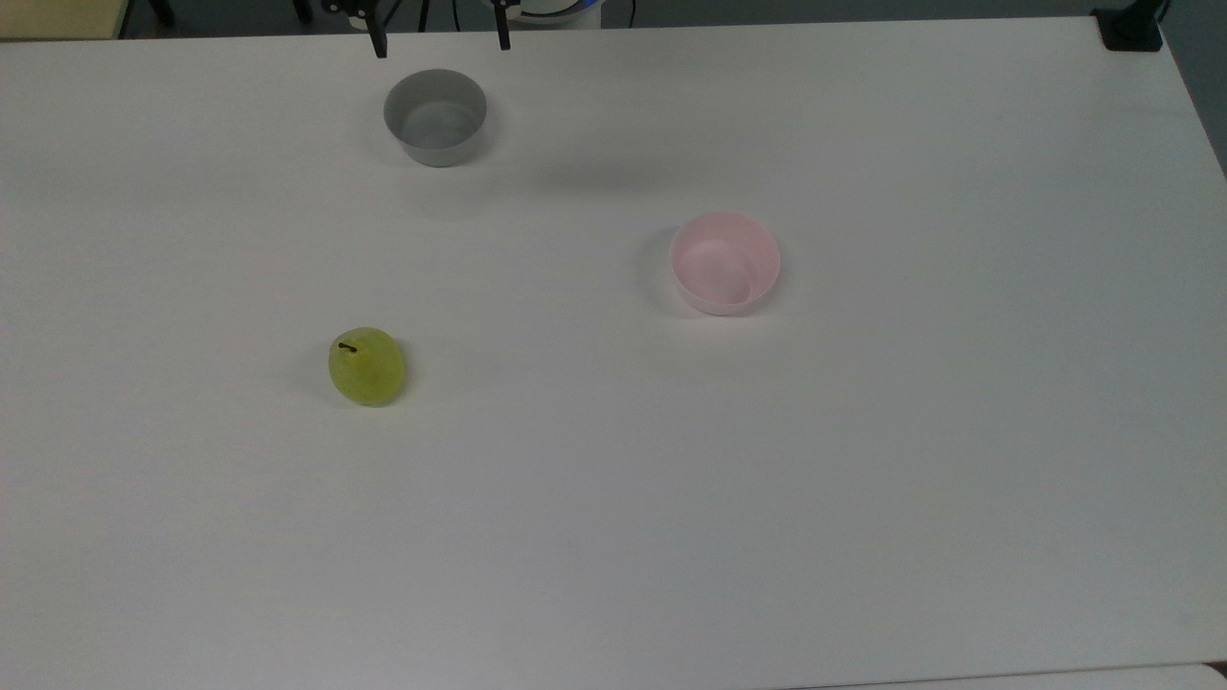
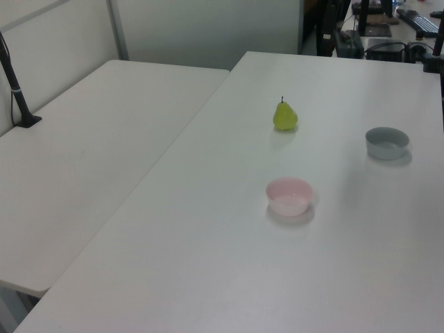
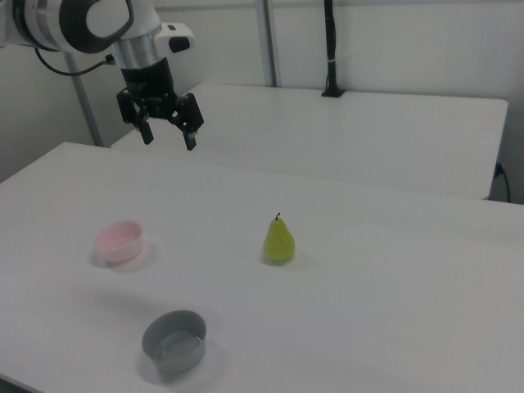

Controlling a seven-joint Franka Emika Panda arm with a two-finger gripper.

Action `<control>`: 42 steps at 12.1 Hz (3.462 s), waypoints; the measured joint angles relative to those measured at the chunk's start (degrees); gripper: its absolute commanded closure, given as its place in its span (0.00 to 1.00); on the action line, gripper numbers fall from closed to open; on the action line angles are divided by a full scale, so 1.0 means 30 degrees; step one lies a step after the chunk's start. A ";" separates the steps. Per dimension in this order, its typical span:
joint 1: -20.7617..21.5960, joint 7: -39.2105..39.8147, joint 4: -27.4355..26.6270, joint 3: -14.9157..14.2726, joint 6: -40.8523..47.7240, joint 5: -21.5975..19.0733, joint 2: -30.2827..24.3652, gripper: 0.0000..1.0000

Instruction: Place the pear in the bowl

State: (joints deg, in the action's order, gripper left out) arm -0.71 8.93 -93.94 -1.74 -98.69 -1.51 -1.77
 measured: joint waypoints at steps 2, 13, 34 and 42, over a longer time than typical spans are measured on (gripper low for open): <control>0.0029 0.0000 -0.0051 0.0000 0.0000 -0.0001 0.0013 0.00; 0.0054 -0.0001 -0.0245 0.0000 0.0000 -0.0004 0.0011 0.00; -0.0774 0.5982 -0.0455 -0.0748 -0.0574 0.0102 0.1658 0.00; -0.0976 0.4282 -0.3356 -0.1483 -0.8215 0.0085 0.3296 0.00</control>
State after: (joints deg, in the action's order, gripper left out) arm -3.64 21.78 -104.00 -6.18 -123.33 -1.26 8.11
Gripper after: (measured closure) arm 0.000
